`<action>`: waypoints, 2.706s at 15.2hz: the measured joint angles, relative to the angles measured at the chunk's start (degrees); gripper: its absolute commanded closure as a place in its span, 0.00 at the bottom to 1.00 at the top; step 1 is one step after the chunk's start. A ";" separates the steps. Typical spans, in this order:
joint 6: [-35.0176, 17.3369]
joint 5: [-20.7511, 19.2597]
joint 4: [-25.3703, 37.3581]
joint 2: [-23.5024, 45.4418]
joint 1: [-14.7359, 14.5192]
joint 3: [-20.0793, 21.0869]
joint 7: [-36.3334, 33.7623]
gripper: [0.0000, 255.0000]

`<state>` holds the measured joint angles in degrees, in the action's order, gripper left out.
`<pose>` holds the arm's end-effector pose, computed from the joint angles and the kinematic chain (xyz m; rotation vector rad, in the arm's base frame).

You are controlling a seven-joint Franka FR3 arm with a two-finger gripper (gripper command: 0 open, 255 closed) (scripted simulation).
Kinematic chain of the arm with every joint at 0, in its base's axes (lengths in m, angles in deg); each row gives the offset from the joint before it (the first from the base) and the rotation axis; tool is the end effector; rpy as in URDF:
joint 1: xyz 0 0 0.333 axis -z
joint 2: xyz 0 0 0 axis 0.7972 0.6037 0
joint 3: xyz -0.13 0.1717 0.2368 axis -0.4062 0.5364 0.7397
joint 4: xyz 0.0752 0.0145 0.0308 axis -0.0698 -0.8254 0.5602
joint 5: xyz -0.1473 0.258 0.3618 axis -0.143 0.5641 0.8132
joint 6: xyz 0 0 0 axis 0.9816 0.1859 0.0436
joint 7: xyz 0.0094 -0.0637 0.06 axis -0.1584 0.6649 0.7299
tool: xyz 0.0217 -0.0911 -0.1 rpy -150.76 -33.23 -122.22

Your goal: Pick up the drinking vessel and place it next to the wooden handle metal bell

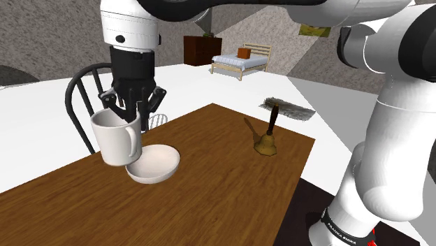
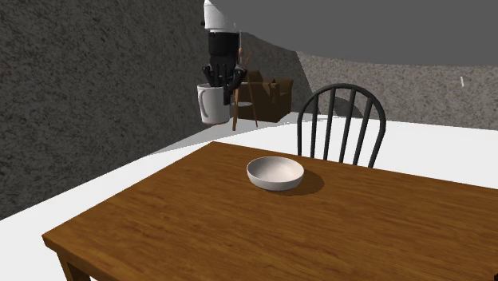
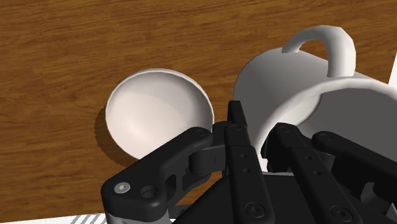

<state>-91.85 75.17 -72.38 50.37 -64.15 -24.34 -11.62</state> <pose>0.5165 0.4502 0.5518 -3.0768 0.0362 -0.0689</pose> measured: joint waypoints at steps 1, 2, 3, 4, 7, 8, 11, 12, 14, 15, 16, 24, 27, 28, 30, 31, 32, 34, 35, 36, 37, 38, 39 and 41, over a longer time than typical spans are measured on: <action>0.69 0.09 0.53 -0.16 0.00 0.03 0.00 1.00; 1.54 -0.11 1.69 0.18 -0.17 0.09 -0.16 1.00; 2.29 -0.21 2.59 0.37 -0.26 0.12 -0.23 1.00; 3.25 -0.37 3.79 0.63 -0.44 0.20 -0.41 1.00; 5.62 -0.55 6.47 0.99 -0.47 0.16 -0.21 1.00; 6.69 -0.78 7.88 1.39 -0.69 0.23 -0.39 1.00; 9.52 -1.53 11.82 2.67 -1.35 0.41 -0.85 1.00; 10.40 -1.73 12.97 3.01 -1.53 0.45 -0.96 1.00; 12.15 -2.06 15.21 3.56 -1.86 0.53 -1.11 1.00; 13.33 -2.55 17.11 4.38 -2.28 0.61 -1.35 1.00; 13.28 -2.00 16.29 3.51 -1.57 0.40 -0.64 1.00; 10.74 5.49 2.88 -8.88 7.25 -4.76 11.79 1.00; 10.20 7.34 -1.21 -12.56 9.58 -7.41 16.74 1.00; 10.32 7.90 -2.38 -13.85 10.25 -8.33 18.32 1.00; 10.04 8.70 -4.68 -15.87 11.45 -10.14 21.39 1.00; 10.18 8.76 -4.86 -16.09 12.05 -11.01 22.86 1.00; 10.14 9.06 -5.97 -17.06 12.74 -12.11 24.63 1.00; 10.15 9.29 -7.17 -18.10 13.86 -13.91 27.61 1.00; 10.30 9.46 -7.91 -18.89 14.36 -14.78 28.98 1.00; 9.98 9.54 -8.95 -19.53 15.02 -15.91 30.78 1.00; 10.29 9.58 -9.27 -20.02 15.62 -16.95 32.42 1.00; 10.24 9.65 -10.14 -20.73 16.14 -17.89 33.91 1.00; 10.28 9.55 -10.24 -20.75 16.65 -18.74 35.30 1.00; 10.85 9.34 -9.89 -20.74 17.68 -20.46 37.97 1.00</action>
<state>-81.00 84.51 -82.27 29.63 -46.47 -44.80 26.35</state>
